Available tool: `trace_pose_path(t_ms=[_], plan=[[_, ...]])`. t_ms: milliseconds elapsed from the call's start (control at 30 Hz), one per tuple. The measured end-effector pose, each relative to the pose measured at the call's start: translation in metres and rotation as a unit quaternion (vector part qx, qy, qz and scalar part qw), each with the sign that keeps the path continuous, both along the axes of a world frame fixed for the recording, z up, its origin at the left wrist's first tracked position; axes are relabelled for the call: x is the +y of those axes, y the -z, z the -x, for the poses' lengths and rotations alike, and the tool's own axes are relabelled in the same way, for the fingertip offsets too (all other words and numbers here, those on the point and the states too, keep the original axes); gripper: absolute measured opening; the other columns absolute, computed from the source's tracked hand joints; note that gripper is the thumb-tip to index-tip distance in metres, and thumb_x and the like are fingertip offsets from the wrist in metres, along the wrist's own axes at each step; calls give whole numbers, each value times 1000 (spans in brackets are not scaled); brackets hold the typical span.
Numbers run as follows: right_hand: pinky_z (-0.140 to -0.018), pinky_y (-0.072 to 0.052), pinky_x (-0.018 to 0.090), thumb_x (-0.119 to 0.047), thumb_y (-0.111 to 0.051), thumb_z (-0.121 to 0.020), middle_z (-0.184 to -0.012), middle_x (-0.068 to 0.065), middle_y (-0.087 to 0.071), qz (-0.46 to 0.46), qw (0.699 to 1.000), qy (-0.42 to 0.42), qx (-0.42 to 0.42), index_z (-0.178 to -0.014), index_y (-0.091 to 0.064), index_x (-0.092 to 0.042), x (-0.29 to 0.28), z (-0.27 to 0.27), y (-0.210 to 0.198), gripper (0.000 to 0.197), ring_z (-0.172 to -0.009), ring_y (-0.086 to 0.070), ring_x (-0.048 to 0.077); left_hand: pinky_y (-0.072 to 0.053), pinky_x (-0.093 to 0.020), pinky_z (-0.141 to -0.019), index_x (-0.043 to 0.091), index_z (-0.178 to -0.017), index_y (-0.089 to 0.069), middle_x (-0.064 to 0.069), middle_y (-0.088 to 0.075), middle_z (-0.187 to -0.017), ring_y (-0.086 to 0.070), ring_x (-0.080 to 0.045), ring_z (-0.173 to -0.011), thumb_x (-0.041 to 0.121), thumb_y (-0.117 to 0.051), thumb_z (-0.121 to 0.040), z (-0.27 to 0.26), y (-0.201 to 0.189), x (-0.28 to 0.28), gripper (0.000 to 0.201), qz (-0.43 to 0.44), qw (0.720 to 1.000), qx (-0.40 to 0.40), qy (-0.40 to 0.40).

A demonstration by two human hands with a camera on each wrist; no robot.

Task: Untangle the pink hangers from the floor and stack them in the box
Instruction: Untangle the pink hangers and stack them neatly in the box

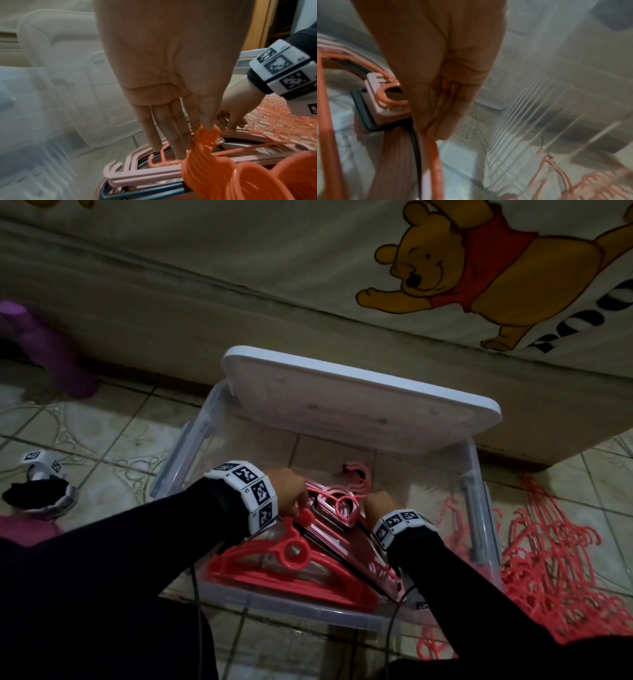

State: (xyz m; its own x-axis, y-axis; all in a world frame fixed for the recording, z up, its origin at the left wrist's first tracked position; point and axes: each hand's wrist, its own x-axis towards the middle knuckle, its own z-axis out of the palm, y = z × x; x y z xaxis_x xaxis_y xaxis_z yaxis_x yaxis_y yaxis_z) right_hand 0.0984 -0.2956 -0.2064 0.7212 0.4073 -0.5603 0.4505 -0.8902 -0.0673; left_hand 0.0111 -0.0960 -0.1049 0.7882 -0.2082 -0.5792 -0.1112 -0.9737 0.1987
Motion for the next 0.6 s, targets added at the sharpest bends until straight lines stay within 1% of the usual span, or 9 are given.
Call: trace_pose_path(t_ms=[67, 133, 200, 233, 300, 400, 500, 567, 600], plan=[[-69, -43, 28, -22, -56, -84, -101, 16, -69, -9, 1000, 2, -10, -100, -66, -11, -2, -2, -7, 22, -96, -66, 32, -38, -23, -80, 25, -123, -63, 0, -64, -122, -58, -19, -113, 27, -60, -91, 0, 0, 1, 32, 8, 1000, 5, -5], [-74, -48, 32, -14, -57, -81, -102, 18, -68, -9, 1000, -2, -9, -99, -67, -8, -3, -5, -21, 21, -98, -66, 33, -38, -22, -79, 24, -122, -64, -1, -65, -121, -58, -20, -112, 30, -59, -92, 0, 0, 1, 32, 9, 1000, 13, -14], [-78, -49, 32, -11, -62, -80, -104, 18, -68, -13, 1000, -9, 6, -100, -68, -5, -2, -8, -38, 21, -100, -65, 32, -45, -26, -85, 20, -119, -66, -4, -66, -117, -60, -23, -108, 33, -57, -92, -2, -3, 1, 31, 8, 1000, 15, -19], [-76, -47, 29, -11, -65, -80, -103, 17, -69, -17, 1000, -16, 12, -100, -69, -5, -1, -8, -48, 21, -100, -65, 31, -47, -30, -87, 18, -118, -66, -7, -66, -117, -60, -25, -107, 35, -56, -93, -4, -5, 1, 32, 10, 1000, 4, -25], [-71, -41, 23, -12, -68, -80, -103, 14, -70, -30, 999, -32, 21, -100, -69, -6, 2, -7, -73, 22, -100, -65, 27, -47, -32, -90, 14, -121, -62, -10, -64, -119, -59, -27, -110, 40, -54, -94, -8, -10, 0, 38, 18, 997, -35, -61], [-71, -41, 23, -17, -67, -80, -100, 13, -69, -77, 996, -35, 10, -97, -68, -6, 8, -1, -114, 21, -97, -64, 27, -44, -29, -90, 12, -132, -49, -12, -60, -124, -56, -28, -113, 49, -52, -92, -16, -24, -3, 55, 94, 982, -76, -148], [-69, -43, 24, -18, -66, -79, -92, 9, -68, -140, 990, -34, 0, -92, -66, -9, 13, 13, -147, 16, -90, -64, 25, -43, -21, -79, 16, -137, -42, -3, -62, -112, -60, -18, -98, 57, -53, -87, -19, -41, -9, 65, 224, 946, -99, -213], [-68, -42, 24, -19, -66, -80, -92, 9, -69, -177, 983, -38, -15, -95, -65, -9, 18, 24, -157, 17, -88, -64, 23, -42, -7, -62, 19, -126, -50, 9, -59, -95, -58, -6, -80, 56, -57, -85, -19, -50, -16, 56, 289, 921, -118, -231], [-66, -42, 23, -18, -67, -81, -91, 9, -69, -201, 979, -28, -17, -95, -65, -9, 20, 30, -160, 17, -86, -65, 23, -41, -5, -55, 19, -118, -54, 11, -60, -90, -59, -4, -75, 55, -58, -85, -18, -53, -20, 49, 313, 912, -122, -237]])
